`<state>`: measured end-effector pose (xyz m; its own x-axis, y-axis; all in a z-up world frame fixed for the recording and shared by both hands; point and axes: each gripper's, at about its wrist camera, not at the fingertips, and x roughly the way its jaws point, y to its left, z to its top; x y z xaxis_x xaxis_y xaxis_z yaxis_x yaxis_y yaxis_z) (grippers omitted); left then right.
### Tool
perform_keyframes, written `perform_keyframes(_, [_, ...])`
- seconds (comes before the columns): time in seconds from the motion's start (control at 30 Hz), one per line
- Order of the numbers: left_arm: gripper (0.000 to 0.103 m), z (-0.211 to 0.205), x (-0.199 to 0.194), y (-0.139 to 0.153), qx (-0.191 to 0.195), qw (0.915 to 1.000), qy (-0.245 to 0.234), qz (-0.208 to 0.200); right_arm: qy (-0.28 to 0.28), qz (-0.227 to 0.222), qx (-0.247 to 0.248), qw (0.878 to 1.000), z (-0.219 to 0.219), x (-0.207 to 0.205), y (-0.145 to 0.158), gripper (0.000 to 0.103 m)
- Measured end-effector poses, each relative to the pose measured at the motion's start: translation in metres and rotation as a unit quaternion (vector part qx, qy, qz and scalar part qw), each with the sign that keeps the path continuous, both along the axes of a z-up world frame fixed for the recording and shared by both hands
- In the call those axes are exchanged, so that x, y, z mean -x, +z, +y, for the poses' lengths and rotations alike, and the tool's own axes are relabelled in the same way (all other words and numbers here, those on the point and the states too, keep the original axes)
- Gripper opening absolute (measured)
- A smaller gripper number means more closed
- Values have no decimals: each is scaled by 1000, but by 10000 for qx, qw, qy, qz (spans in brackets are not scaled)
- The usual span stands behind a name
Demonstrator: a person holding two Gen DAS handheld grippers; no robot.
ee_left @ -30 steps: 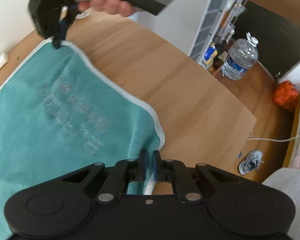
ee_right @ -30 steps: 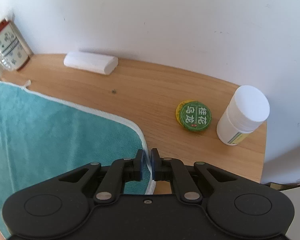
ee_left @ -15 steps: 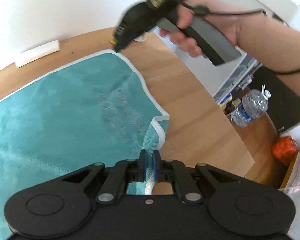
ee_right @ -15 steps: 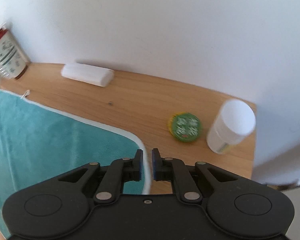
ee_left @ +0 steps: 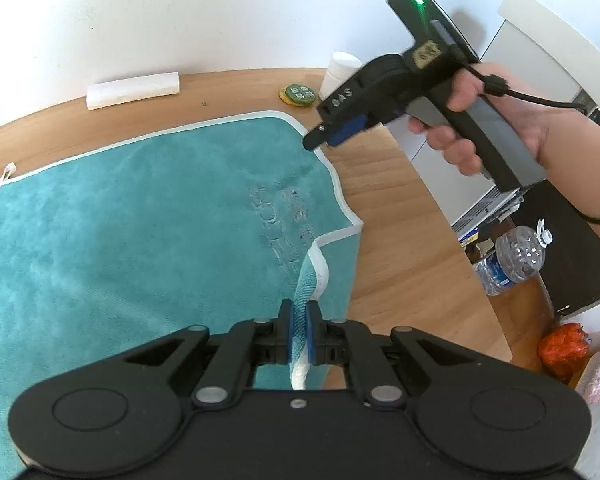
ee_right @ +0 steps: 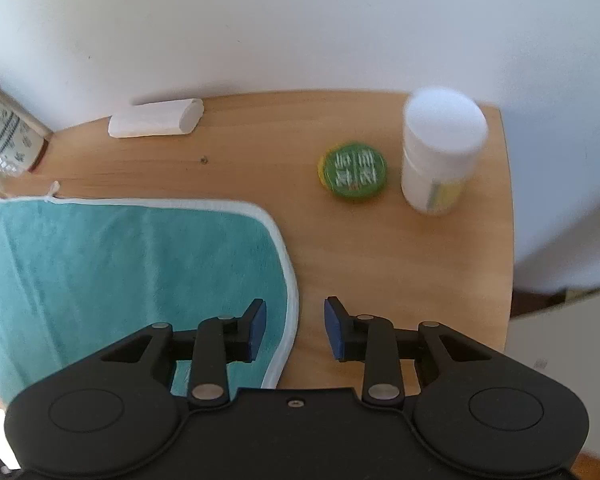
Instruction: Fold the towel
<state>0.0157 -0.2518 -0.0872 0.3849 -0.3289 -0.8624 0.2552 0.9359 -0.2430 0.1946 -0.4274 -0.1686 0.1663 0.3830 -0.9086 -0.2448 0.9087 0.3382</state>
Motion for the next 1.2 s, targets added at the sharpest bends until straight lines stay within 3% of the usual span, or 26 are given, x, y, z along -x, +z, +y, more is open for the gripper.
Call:
perform_keyframes(0.13, [6, 3, -2, 0, 50, 10000, 30, -22, -309, 531, -173, 9980, -11, 8, -8, 41])
perform_keyframes(0.33, [6, 3, -4, 7, 101, 9999, 19, -106, -565, 1578, -656, 9837, -8, 31, -29, 41])
perform_keyframes(0.5, [6, 3, -7, 10, 108, 9999, 28, -96, -646, 1898, -817, 9763, -18, 51, -27, 42])
perform_keyframes(0.63, [6, 3, -7, 12, 74, 9999, 6, -131, -546, 1916, -731, 9772, -24, 63, -14, 42])
perform_keyframes(0.97, [6, 0, -10, 16, 128, 9998, 13, -152, -959, 2105, -1447, 9621, -18, 64, -9, 42])
perform_keyframes(1.0, [6, 0, -10, 16, 125, 9998, -2, -150, -949, 2070, -1417, 9634, -16, 64, -8, 41])
perform_keyframes(1.1, [6, -1, -10, 18, 68, 9998, -21, -166, -875, 1928, -1306, 9686, -7, 62, -5, 22])
perform_keyframes(1.2, [6, -1, -10, 19, 50, 9998, -5, -178, -798, 1729, -1265, 9735, -13, 61, 3, 9])
